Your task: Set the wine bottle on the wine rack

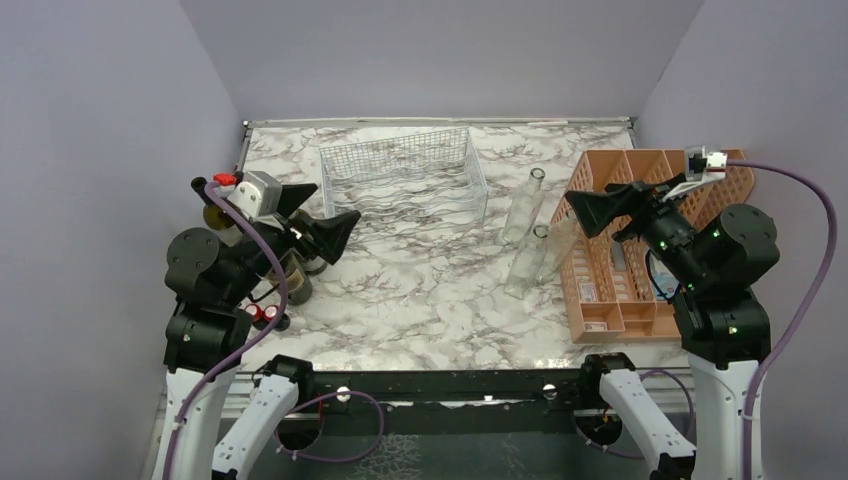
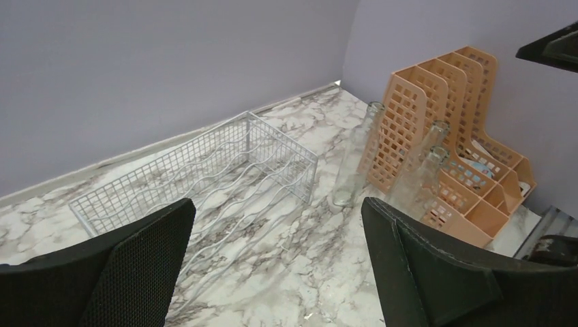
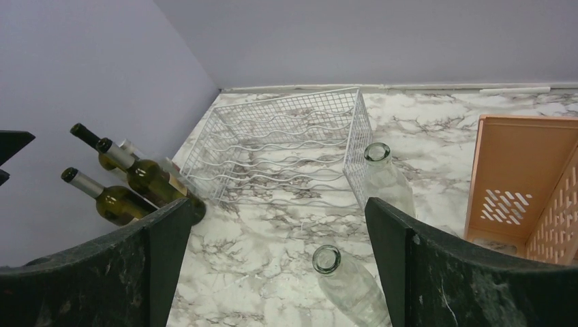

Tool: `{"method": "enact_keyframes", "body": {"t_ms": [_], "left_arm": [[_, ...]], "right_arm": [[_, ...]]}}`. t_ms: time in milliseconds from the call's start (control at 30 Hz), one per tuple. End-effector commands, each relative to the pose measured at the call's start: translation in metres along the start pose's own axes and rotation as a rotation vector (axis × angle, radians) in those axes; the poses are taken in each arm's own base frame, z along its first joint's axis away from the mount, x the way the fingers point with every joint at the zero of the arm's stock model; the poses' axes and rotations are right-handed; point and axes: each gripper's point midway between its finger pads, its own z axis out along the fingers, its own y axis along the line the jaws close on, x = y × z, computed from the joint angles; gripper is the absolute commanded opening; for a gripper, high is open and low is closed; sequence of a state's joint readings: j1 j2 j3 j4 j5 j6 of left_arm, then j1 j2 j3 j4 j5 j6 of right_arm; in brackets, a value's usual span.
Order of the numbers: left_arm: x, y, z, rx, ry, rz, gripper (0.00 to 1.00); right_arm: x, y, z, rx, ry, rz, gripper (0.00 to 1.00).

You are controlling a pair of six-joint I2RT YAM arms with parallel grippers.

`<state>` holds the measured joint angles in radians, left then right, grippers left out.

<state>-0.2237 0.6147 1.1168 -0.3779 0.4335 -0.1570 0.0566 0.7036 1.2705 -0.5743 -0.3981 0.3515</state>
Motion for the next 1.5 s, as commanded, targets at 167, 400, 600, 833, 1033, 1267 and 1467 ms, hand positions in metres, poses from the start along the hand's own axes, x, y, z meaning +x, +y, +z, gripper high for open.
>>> {"method": "enact_keyframes", "body": {"t_ms": [167, 400, 600, 833, 1033, 1267, 1467], "left_arm": [[0.003, -0.050, 0.002, 0.307, -0.027, -0.006, 0.99], [0.022, -0.091, -0.003, 0.580, 0.024, -0.070, 0.99], [0.040, -0.092, 0.003, 0.613, 0.077, -0.143, 0.99], [0.046, -0.094, 0.008, 0.633, 0.079, -0.180, 0.99], [0.056, -0.101, 0.018, 0.651, 0.082, -0.236, 0.99], [0.075, -0.116, 0.033, 0.669, 0.110, -0.290, 0.99], [0.086, -0.128, 0.046, 0.658, 0.135, -0.318, 0.99]], "right_arm": [[-0.003, -0.005, -0.015, 0.063, -0.023, -0.002, 0.96], [0.022, 0.003, -0.010, -0.039, 0.071, -0.049, 0.95], [0.067, -0.019, -0.002, -0.001, 0.243, -0.039, 0.81], [0.086, -0.042, 0.002, 0.081, 0.307, -0.050, 0.70], [0.101, -0.050, 0.012, 0.085, 0.368, -0.034, 0.62], [0.112, -0.043, 0.016, 0.032, 0.409, -0.016, 0.56], [0.129, -0.040, 0.022, -0.007, 0.470, -0.009, 0.61]]}}
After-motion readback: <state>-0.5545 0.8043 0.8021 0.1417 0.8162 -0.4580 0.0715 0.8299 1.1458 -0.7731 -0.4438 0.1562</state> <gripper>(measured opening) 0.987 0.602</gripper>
